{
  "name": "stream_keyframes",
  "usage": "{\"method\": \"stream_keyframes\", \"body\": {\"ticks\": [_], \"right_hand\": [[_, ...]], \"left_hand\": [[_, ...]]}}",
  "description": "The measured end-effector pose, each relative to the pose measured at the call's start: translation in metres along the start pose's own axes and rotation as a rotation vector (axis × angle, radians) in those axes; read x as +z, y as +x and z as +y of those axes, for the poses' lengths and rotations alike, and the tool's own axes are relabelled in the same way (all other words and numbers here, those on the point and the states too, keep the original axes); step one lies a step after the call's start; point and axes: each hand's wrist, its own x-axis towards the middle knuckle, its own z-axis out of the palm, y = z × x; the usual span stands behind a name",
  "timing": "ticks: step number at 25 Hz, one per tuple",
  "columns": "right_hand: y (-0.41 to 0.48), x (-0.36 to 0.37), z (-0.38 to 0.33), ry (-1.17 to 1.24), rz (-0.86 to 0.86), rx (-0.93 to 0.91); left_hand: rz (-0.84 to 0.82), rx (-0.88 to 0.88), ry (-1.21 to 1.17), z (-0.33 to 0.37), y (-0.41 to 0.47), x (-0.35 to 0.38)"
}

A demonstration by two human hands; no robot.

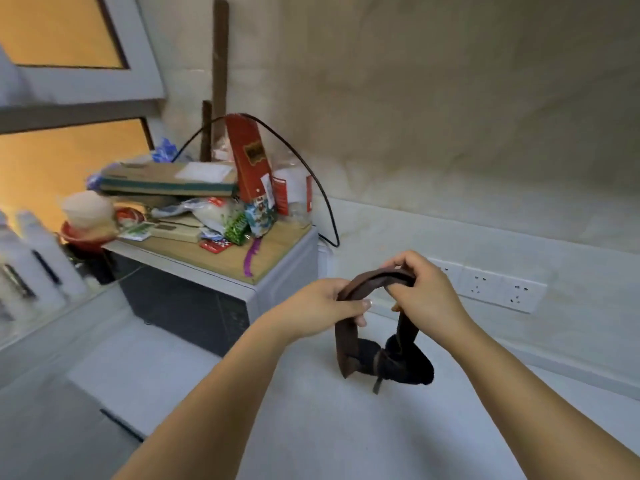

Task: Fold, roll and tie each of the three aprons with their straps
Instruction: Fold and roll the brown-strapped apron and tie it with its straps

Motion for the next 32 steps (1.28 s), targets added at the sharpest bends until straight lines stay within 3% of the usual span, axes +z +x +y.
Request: {"method": "stream_keyframes", "body": {"ticks": [7, 13, 17, 21, 28, 32], "right_hand": [[0.037, 0.090, -0.103, 0.252, -0.346, -0.132], [0.049, 0.174, -0.172, 0.409, -0.619, -0.320], [0.053, 0.225, -0.227, 0.514, -0.753, -0.414], [0.041, 0.280, -0.288, 0.573, -0.897, -0.474], [-0.013, 0.372, -0.409, 0.573, -0.913, -0.671], [-0.036, 0.419, -0.484, 0.620, -0.919, -0.668]], "left_hand": [[0.278, 0.012, -0.122, -0.007, -0.078, -0.114], [0.545, -0.109, -0.183, -0.011, -0.164, -0.175], [0.860, -0.170, -0.125, -0.002, -0.222, -0.212], [1.103, -0.114, -0.110, 0.004, -0.289, -0.246], [1.283, -0.076, 0.038, 0.003, -0.415, -0.311], [1.331, -0.051, 0.178, 0.005, -0.483, -0.368]]}}
